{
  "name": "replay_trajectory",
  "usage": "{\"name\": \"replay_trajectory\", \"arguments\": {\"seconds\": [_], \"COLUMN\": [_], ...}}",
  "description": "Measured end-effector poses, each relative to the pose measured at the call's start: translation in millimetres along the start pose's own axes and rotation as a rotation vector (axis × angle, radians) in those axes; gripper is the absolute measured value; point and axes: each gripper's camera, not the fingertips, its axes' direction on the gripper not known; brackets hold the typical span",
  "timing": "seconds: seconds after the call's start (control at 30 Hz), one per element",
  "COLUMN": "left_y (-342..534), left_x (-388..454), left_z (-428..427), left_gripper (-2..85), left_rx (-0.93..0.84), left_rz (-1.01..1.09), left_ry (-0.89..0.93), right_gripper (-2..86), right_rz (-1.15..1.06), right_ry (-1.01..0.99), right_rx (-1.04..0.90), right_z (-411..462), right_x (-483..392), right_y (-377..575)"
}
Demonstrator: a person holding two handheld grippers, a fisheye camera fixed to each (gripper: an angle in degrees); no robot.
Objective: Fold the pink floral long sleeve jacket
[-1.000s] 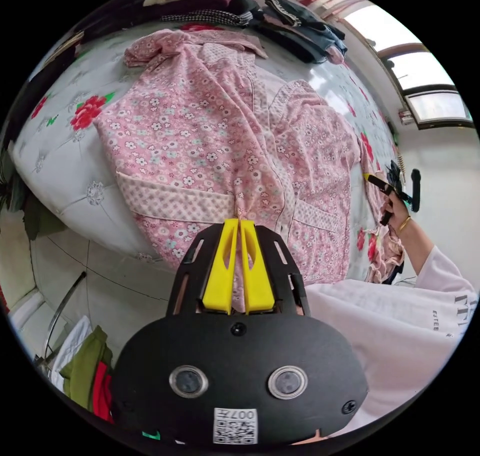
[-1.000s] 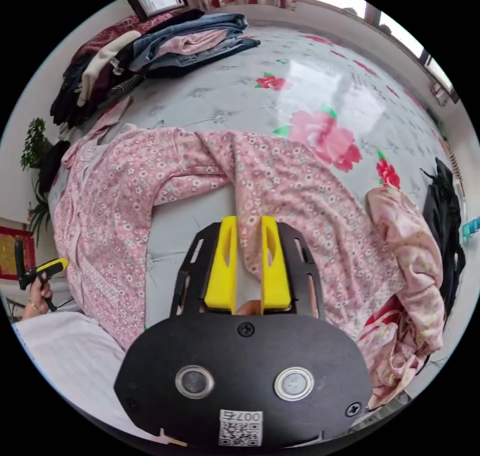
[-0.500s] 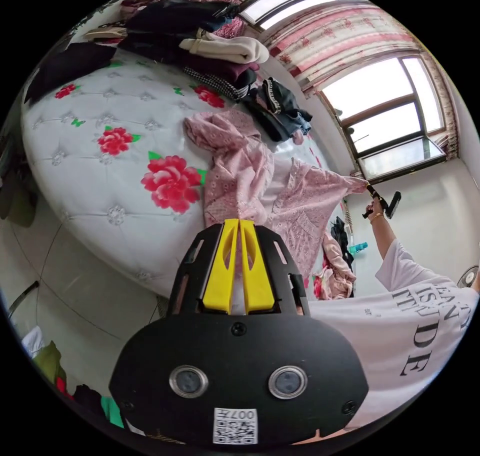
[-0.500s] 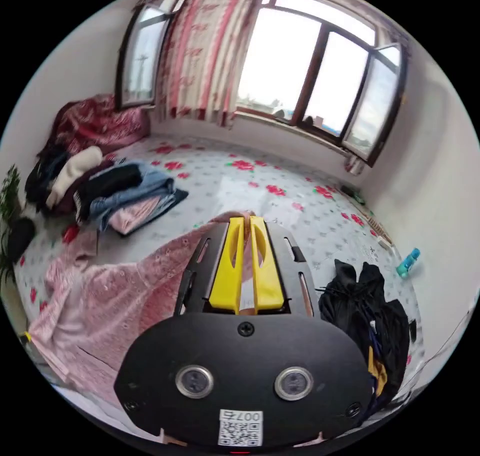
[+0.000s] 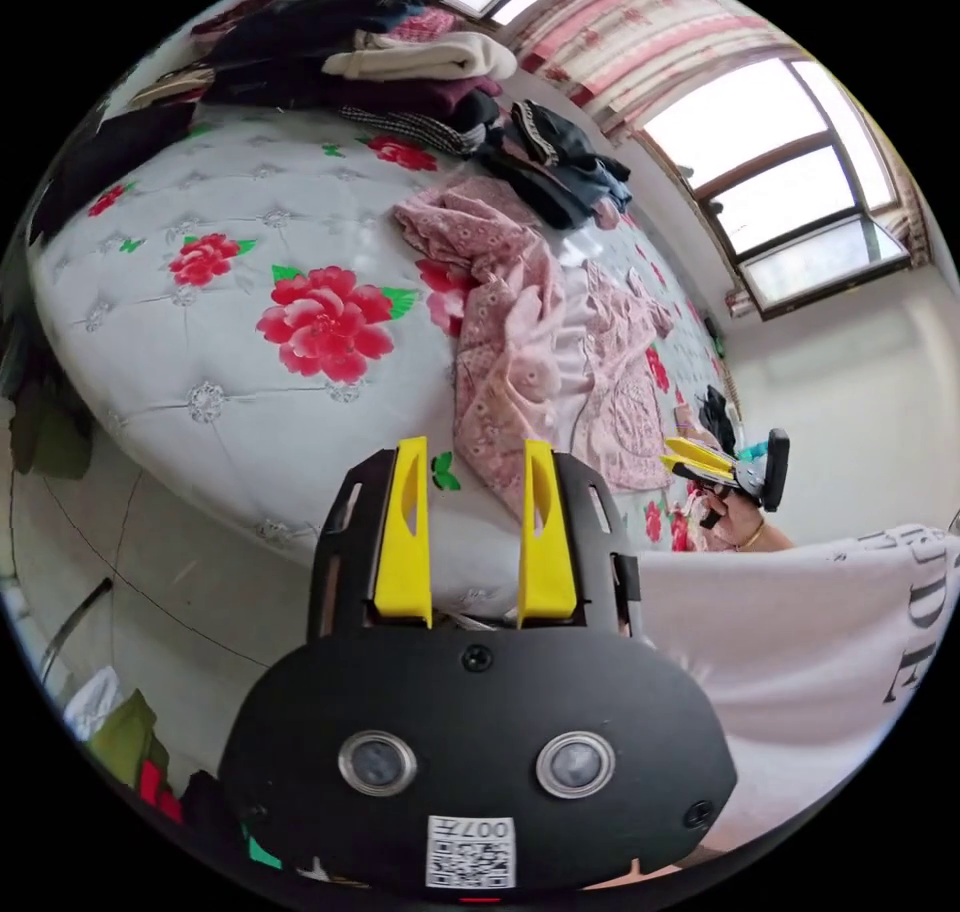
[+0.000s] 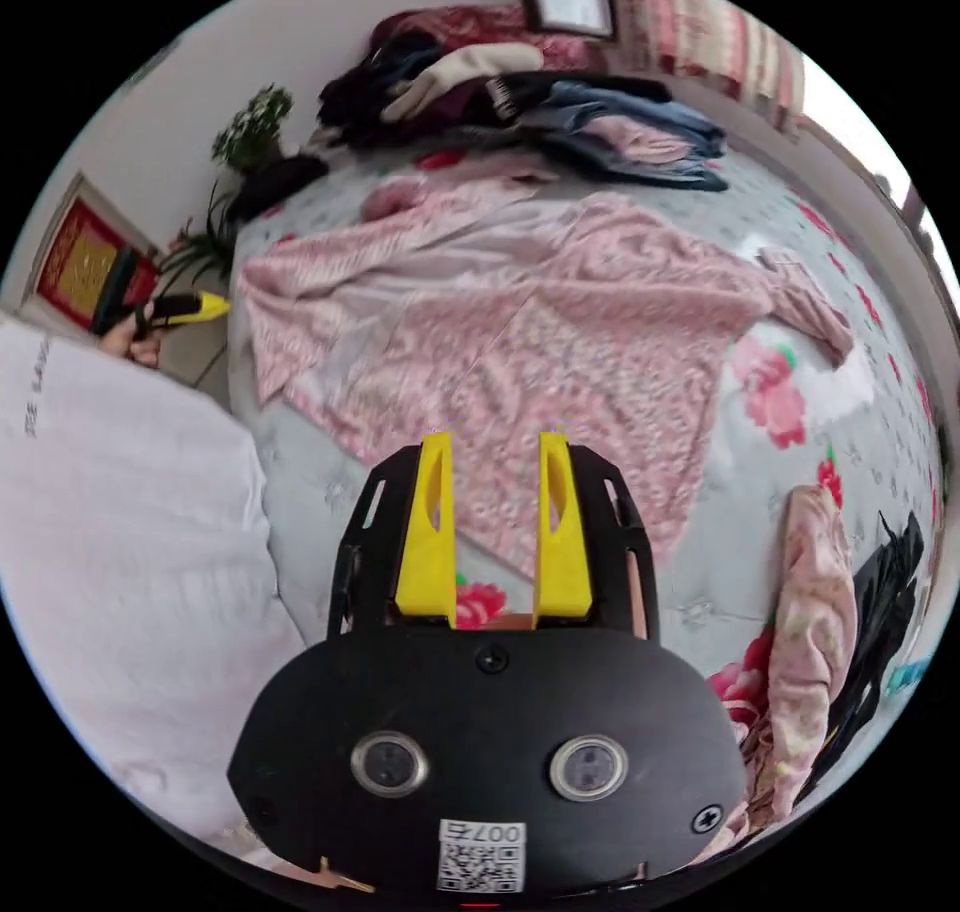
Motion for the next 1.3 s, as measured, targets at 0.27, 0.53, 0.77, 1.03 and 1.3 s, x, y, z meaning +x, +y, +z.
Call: {"name": "replay_trajectory", "arguments": {"seconds": [0.27, 0.53, 0.77, 1.03, 1.3], "left_y": [-20, -7, 30, 49, 57], "left_x": [20, -25, -63, -89, -121], "left_z": [50, -89, -163, -214, -267], "left_gripper": [3.7, -0.8, -0.9, -0.9, -1.0], "left_rx": [-0.101, 0.138, 0.208, 0.365, 0.403], "left_rz": [0.042, -0.031, -0.107, -0.243, -0.332], "left_ry": [-0.077, 0.113, 0.109, 0.24, 0.21], "right_gripper": [10.1, 0.4, 4.8, 6.8, 0.1], "right_rz": [-0.245, 0.1, 0.11, -0.126, 0.017], "right_ry": [0.037, 0.121, 0.109, -0.13, 0.076], "right_rx": [-0.111, 0.146, 0.206, -0.121, -0.023], "right_z": [59, -81, -101, 58, 27], "right_x": [-65, 48, 53, -26, 16], "right_y": [-69, -14, 38, -14, 24]}}
